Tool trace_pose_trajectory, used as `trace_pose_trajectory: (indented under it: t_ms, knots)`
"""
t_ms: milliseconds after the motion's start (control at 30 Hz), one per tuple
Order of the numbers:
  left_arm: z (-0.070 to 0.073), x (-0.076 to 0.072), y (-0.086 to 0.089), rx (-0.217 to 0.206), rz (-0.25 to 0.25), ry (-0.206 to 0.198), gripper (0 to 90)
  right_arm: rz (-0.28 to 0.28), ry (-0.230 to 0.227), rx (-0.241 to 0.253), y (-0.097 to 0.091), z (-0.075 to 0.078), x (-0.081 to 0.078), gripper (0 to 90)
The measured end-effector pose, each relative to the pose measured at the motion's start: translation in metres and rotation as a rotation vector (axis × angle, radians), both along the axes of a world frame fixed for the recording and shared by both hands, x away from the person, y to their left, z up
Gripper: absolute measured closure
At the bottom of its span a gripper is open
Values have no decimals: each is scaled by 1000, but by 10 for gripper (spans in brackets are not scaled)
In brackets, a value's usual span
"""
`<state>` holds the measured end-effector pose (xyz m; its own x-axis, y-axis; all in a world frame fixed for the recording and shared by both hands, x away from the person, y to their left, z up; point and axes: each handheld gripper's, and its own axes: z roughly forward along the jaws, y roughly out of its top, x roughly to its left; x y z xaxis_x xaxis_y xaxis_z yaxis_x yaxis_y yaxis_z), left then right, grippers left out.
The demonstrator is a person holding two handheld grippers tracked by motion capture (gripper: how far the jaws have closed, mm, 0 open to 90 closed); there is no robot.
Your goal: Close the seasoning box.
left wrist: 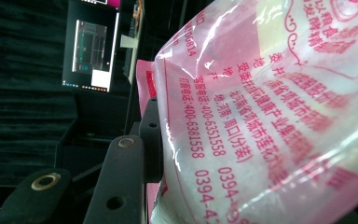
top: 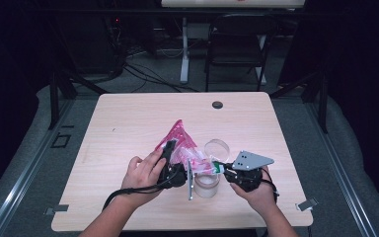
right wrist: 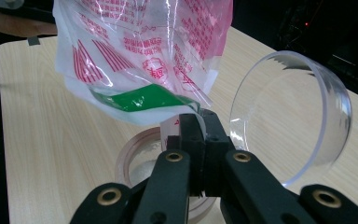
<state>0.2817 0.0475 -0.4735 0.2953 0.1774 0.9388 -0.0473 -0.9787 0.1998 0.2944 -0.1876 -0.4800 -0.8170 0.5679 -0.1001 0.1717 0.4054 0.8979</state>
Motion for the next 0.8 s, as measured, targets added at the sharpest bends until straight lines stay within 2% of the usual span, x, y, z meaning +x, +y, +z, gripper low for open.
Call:
trace_pose_trajectory:
  t_ms: [800]
  knots:
    - [-13, -2, 7, -50, 20, 47, 652, 1, -14, 9, 5, 3, -2, 900]
